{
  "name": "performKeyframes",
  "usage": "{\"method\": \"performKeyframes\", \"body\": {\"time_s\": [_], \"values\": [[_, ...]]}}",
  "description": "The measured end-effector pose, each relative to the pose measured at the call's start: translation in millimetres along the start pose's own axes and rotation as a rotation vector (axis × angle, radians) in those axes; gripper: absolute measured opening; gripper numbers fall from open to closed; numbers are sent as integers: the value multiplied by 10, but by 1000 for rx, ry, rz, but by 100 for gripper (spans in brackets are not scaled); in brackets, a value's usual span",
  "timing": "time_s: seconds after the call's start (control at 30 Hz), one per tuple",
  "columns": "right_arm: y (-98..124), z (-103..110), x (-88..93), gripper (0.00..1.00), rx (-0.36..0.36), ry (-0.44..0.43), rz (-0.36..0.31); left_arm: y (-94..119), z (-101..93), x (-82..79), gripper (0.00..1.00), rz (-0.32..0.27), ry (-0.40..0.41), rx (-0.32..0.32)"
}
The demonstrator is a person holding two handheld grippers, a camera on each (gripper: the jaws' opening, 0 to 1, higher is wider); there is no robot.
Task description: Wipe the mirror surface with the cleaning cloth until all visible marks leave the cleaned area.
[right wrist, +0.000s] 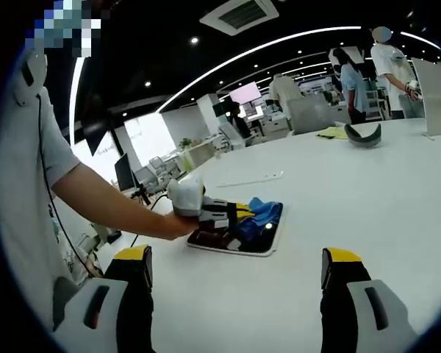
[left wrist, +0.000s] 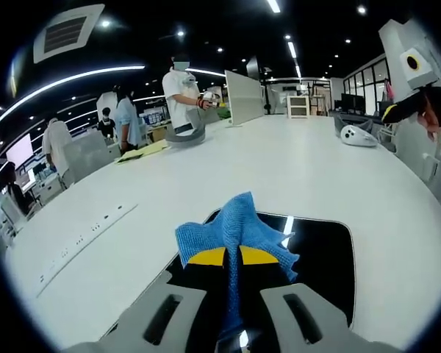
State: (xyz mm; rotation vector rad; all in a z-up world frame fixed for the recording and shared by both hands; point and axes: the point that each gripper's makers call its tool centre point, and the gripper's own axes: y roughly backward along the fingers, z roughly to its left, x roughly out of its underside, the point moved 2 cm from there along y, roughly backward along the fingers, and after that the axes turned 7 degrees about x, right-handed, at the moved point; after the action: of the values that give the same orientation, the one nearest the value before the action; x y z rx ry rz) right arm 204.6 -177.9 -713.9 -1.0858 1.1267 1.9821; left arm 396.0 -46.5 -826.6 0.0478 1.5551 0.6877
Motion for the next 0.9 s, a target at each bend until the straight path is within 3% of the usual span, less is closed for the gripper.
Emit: {"method": "performKeyframes", "body": {"time_s": [0.9], "values": [[12, 16, -10, 97, 1, 18, -4, 133, -211, 45, 3, -24, 44, -19]]}}
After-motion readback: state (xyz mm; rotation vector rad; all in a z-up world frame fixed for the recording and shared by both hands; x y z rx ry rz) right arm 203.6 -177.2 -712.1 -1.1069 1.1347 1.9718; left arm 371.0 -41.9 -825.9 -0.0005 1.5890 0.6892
